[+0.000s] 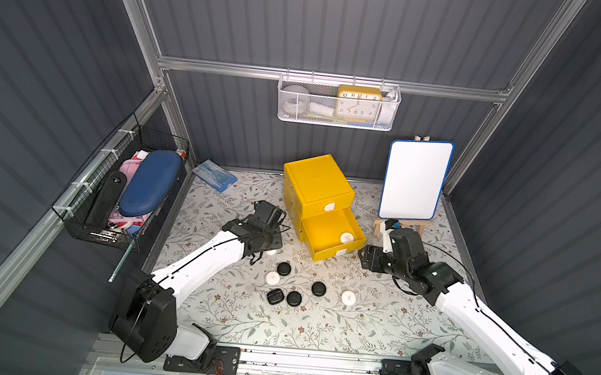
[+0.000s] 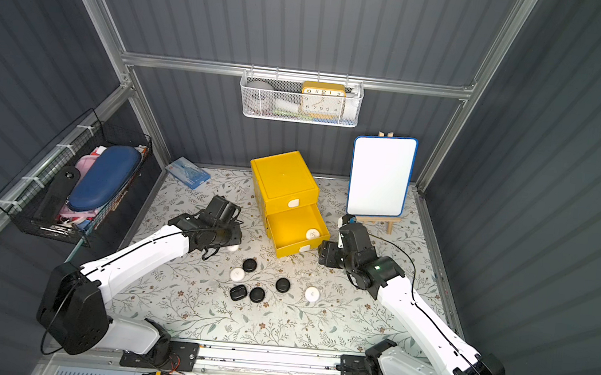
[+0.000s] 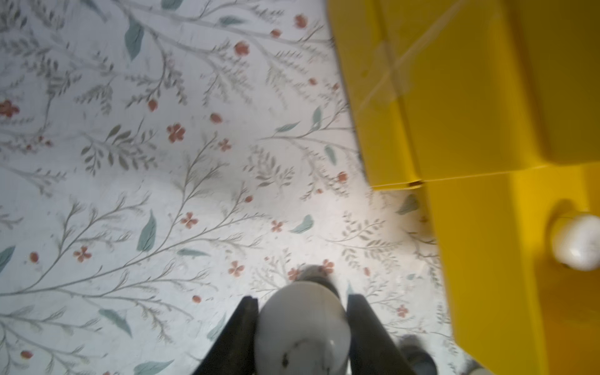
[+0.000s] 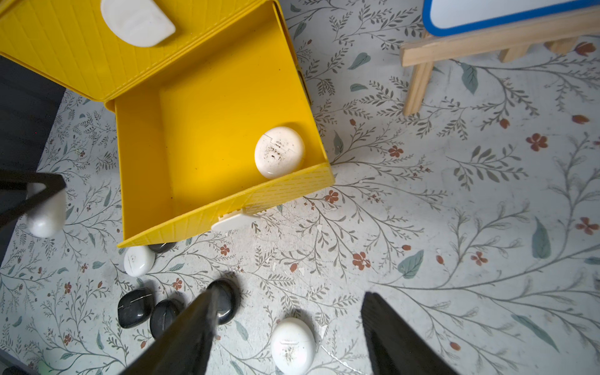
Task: Put the bluetooth earphones in the drawer according to color
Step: Pick up the Bluetooth earphone from the center of the board, then place the bluetooth earphone in the drawer.
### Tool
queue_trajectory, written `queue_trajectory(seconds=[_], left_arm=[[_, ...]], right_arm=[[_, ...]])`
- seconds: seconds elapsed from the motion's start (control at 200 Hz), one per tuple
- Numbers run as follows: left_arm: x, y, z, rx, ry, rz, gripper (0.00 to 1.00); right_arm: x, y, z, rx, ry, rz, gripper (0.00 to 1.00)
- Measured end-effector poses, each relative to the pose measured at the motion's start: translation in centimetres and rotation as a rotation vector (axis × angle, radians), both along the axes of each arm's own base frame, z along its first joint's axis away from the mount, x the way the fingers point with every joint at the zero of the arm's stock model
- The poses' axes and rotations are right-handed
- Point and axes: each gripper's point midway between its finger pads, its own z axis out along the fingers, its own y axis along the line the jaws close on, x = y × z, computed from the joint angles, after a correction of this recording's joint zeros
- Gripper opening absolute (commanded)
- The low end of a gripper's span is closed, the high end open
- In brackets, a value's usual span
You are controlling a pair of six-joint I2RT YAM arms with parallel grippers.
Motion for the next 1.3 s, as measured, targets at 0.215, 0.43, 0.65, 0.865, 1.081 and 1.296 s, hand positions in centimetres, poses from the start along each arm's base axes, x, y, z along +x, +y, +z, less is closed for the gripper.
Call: queue_trajectory(seconds=[0.215,0.43,0.65,0.865,1.081,1.296], left_arm=[[1.8,-7.0,5.8,-0.064,-0.133,-0.143,0.39],[1.6,-14.2,5.8,-0.057,-0.151,-0.278,0.39],[1.6,-16.4,2.7,-0.004,-0.106,-0.320,0.41],[1.6,-15.6,1.4,0.052,-0.081,-0.307,0.60],[1.5,-14.6,1.3,0.096,-0.070,-0.282,0.87],[-0.1,-12.6,2.7,0.077,-0.089,-0.260,0.99]], right_arm=[[-0.6,-0.3,-0.5,0.010,0.009,-0.013,0.75],[-1.4,-0.5,-1.4,0.022,0.027,-0.012,0.75],[-2.2,-0.5,-2.7,0.042,0.073,-0.021,0.75],[-3.1,-0.3,-4.2,0.056,0.123,-0.017,0.78],[-3.5,0.4,-4.5,0.092,0.159,0.002,0.79],[-4.5,0.8,-5.9,0.114,0.217,0.016,0.79]])
